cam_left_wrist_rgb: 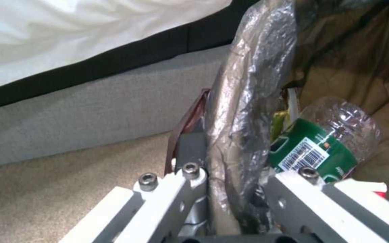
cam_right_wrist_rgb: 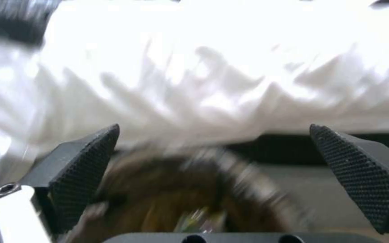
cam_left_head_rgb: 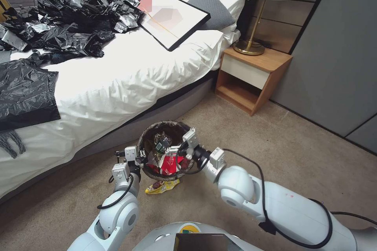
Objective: Pick up the trash bin, then pick up the garbage from the floor and place it into the trash bin.
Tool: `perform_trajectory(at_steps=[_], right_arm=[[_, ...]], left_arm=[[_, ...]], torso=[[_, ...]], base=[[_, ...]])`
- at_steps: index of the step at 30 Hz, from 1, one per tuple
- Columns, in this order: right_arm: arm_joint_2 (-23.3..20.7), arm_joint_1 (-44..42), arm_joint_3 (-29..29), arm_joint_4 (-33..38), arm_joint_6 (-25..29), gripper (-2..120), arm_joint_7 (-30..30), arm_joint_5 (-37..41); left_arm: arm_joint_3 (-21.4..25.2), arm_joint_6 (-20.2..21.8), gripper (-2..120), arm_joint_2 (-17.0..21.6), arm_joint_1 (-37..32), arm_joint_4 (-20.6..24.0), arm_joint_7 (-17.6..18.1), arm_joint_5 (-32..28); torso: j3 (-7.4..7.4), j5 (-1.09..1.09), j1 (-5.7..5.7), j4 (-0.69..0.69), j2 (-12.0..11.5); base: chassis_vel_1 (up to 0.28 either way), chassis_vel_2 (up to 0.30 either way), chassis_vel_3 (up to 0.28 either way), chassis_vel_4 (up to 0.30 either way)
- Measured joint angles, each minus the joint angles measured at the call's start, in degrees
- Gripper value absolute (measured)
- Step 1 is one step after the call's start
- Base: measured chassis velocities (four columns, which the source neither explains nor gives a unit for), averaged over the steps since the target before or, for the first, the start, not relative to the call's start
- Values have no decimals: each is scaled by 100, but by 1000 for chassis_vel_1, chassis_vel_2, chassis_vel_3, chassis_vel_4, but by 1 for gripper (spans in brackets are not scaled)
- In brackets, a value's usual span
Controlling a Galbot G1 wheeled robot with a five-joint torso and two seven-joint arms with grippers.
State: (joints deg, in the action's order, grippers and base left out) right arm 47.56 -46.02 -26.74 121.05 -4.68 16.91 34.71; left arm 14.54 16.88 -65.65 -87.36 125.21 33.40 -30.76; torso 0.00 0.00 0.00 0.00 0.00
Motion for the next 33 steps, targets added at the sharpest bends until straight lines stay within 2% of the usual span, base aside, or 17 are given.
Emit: perform_trajectory(at_steps=[1, 2, 4, 5, 7, 12, 14, 15, 17, 18, 21, 23, 25, 30, 33], right_arm=[[-65, -112, 389, 217, 11, 100, 3, 41], [-65, -112, 389, 217, 11, 100, 3, 41], [-187, -350, 1089, 525, 34, 100, 163, 169], [-187, -350, 1089, 525, 34, 100, 163, 169], [-254, -758, 1982, 718, -9, 100, 312, 166], [-223, -1033, 2558, 794, -171, 100, 482, 135], [-132, -1281, 3101, 840, -425, 100, 636, 107], [-132, -1281, 3101, 840, -425, 100, 636, 107], [-18, -1594, 3640, 841, -547, 100, 685, -59], [-18, -1594, 3640, 841, -547, 100, 685, -59], [180, -2342, 4504, 825, -711, 100, 708, -384], [189, -2379, 4535, 823, -711, 100, 708, -403], [378, -3060, 5017, 779, -636, 100, 640, -730], [513, -3392, 5222, 745, -539, 100, 543, -951], [788, -3801, 5457, 594, -268, 100, 367, -1458]], left_arm=[[1, -1, 4, -2, 0, -4, -1, 0], [1, -1, 4, -2, 0, -4, -1, 0], [3, -12, 4, -7, -1, -17, -5, 5], [3, -12, 4, -7, -1, -17, -5, 5], [3, -24, 4, -24, -10, -37, -8, 14], [9, -29, 4, -29, -13, -40, -9, 17], [31, -31, 4, -31, -13, -40, -8, 26], [31, -31, 4, -31, -13, -40, -8, 26], [64, -35, 4, -33, -15, -40, -4, 39], [64, -35, 4, -33, -15, -40, -4, 39], [116, -59, 4, -40, -29, -62, -5, 76], [118, -61, 4, -40, -29, -64, -5, 79], [146, -78, 4, -44, -33, -80, -13, 121], [181, -88, 4, -46, -36, -86, -16, 133], [220, -95, 4, -43, -51, -92, -23, 154]], torso=[[0, 0, 0, 0, 0], [0, 0, 0, 0, 0], [0, 1, 0, -1, 0], [0, 1, 0, -1, 0], [0, 1, 0, -1, 0], [0, 1, 0, -1, 0], [0, 1, 0, 0, 0], [0, 1, 0, 0, 0], [0, 1, 0, 0, 0], [0, 1, 0, 0, 0], [0, 1, 0, -1, 0], [0, 1, 0, -1, 0], [0, 0, 0, 0, 0], [0, -1, 0, -1, 0], [0, -1, 0, 0, 0]], base=[[0, 0, 0, 0], [0, 0, 0, 0], [0, 0, 0, 0], [0, 0, 0, 0], [0, 0, 0, 0], [0, 0, 0, 0], [0, 0, 0, 0], [0, 0, 0, 0], [0, 0, 0, 0], [0, 0, 0, 0], [0, 0, 0, 0], [0, 0, 0, 0], [0, 0, 0, 0], [0, 0, 0, 0], [0, 0, 0, 0]])
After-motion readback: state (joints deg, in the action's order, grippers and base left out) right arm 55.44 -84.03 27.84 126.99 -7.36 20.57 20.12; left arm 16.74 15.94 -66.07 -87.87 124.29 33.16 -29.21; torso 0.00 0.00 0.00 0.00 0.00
